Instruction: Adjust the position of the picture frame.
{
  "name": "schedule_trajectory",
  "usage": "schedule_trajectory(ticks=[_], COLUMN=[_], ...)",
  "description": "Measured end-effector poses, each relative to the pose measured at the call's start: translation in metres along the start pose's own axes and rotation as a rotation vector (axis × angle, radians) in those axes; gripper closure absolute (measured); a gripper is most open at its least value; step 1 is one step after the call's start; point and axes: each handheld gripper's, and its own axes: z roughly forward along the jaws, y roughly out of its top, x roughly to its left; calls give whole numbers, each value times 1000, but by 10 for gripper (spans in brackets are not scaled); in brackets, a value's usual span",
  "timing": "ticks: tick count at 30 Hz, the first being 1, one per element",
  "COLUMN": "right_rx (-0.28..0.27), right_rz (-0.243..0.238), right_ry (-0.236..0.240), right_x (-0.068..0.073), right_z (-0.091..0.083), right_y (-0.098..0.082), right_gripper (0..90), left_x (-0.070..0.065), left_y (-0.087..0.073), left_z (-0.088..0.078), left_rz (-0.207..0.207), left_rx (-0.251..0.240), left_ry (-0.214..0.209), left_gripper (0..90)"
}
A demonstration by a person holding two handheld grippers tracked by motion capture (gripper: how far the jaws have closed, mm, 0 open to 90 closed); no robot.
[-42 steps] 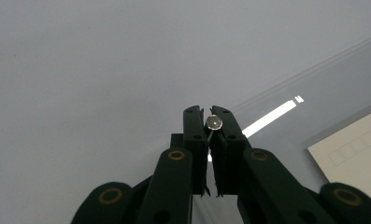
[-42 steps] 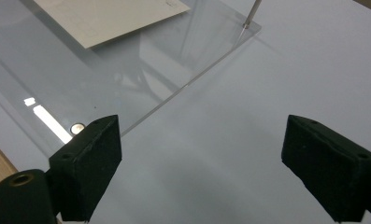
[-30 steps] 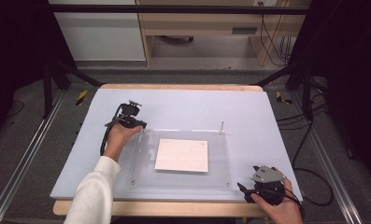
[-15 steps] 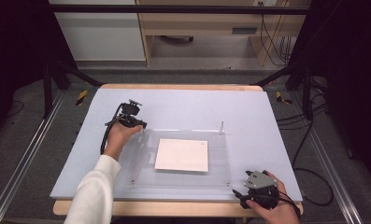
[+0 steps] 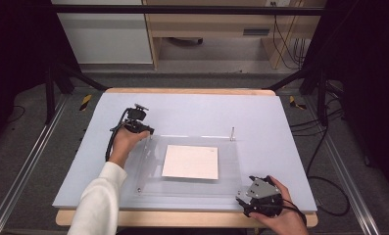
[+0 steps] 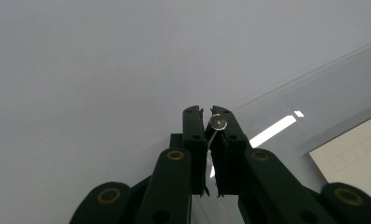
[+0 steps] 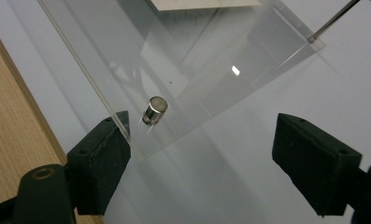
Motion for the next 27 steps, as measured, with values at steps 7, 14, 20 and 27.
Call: schedule_trajectory(ticks=[7, 14, 20, 27], right_rx=[-40, -71, -78, -83], right_rz=[-77, -107, -125, -130], right_ry=[-18, -22, -42, -36], right_x=[6, 8, 11, 11], right_z=[2, 2, 2, 2], right_y=[5, 8, 10, 10], right_gripper=[250, 284, 321, 399], left_x=[-2, -2, -3, -3], left_y=[0, 1, 0, 1], left_z=[1, 1, 1, 1], left_rz=[7, 12, 15, 17], left_rx=[-5, 2, -1, 5], left_ry=[8, 10, 16, 23], left_gripper=[840, 841, 841, 841])
